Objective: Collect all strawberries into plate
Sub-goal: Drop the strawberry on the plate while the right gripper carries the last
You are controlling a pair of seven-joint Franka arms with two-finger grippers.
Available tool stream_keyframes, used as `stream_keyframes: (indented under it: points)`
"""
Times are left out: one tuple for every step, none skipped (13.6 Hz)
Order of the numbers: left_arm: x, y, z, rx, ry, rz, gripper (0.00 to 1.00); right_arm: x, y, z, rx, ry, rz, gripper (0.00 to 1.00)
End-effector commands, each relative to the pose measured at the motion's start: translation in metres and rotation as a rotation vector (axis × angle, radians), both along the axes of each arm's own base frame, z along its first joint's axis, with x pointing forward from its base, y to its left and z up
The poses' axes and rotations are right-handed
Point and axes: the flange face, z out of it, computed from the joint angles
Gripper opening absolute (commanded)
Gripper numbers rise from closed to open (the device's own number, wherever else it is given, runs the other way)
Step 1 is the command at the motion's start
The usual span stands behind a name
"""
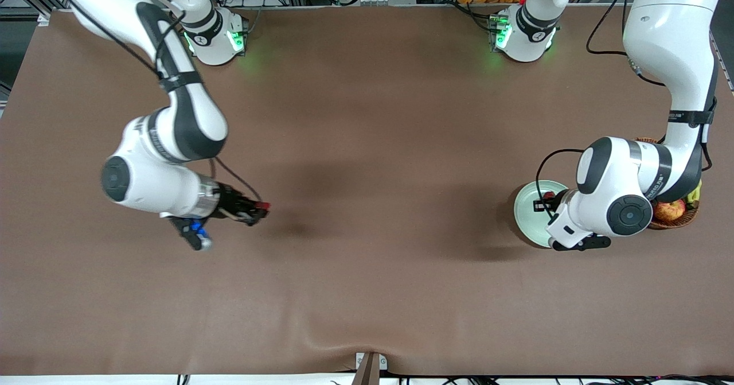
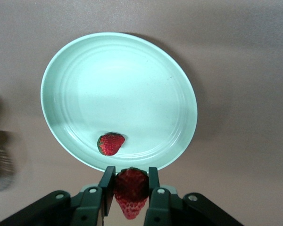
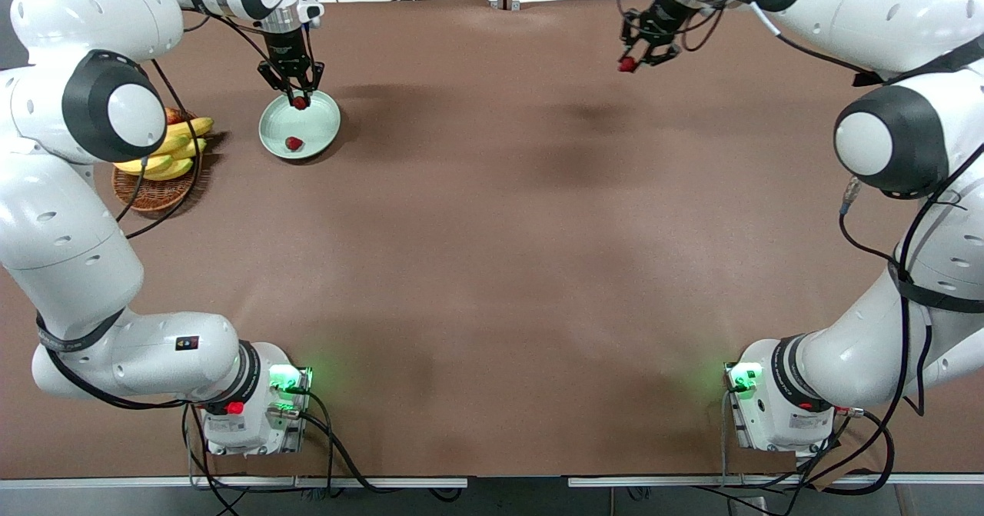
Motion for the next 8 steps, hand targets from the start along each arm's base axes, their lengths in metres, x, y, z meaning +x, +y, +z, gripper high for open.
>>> stream_keyframes:
  points:
    - [-0.004,0.011,0.003,0.012,-0.001,-0.032,0.00,0.007,0.061,0.000,0.071,0.017,-0.119,0.00]
    - [-0.003,0.023,0.000,0.003,0.003,-0.037,0.00,0.002,0.088,-0.004,0.093,0.010,-0.156,0.00]
    - [-0.002,0.033,-0.004,-0.009,0.000,-0.049,0.00,-0.003,0.111,-0.011,0.098,-0.005,-0.185,0.00]
    - [-0.003,0.044,-0.009,-0.018,-0.002,-0.058,0.00,-0.008,0.130,-0.021,0.101,-0.022,-0.204,0.00]
    - [-0.004,0.050,-0.015,-0.009,-0.012,-0.075,0.00,-0.017,0.154,-0.029,0.116,-0.046,-0.226,0.00]
    - [-0.005,0.053,-0.020,0.016,-0.020,-0.099,0.00,-0.023,0.174,-0.035,0.132,-0.073,-0.268,0.00]
    - [-0.006,0.055,-0.025,0.035,-0.031,-0.118,0.00,-0.028,0.193,-0.039,0.144,-0.093,-0.295,0.00]
    - [-0.008,0.062,-0.031,0.036,-0.042,-0.116,0.00,-0.034,0.211,-0.045,0.153,-0.091,-0.312,0.00]
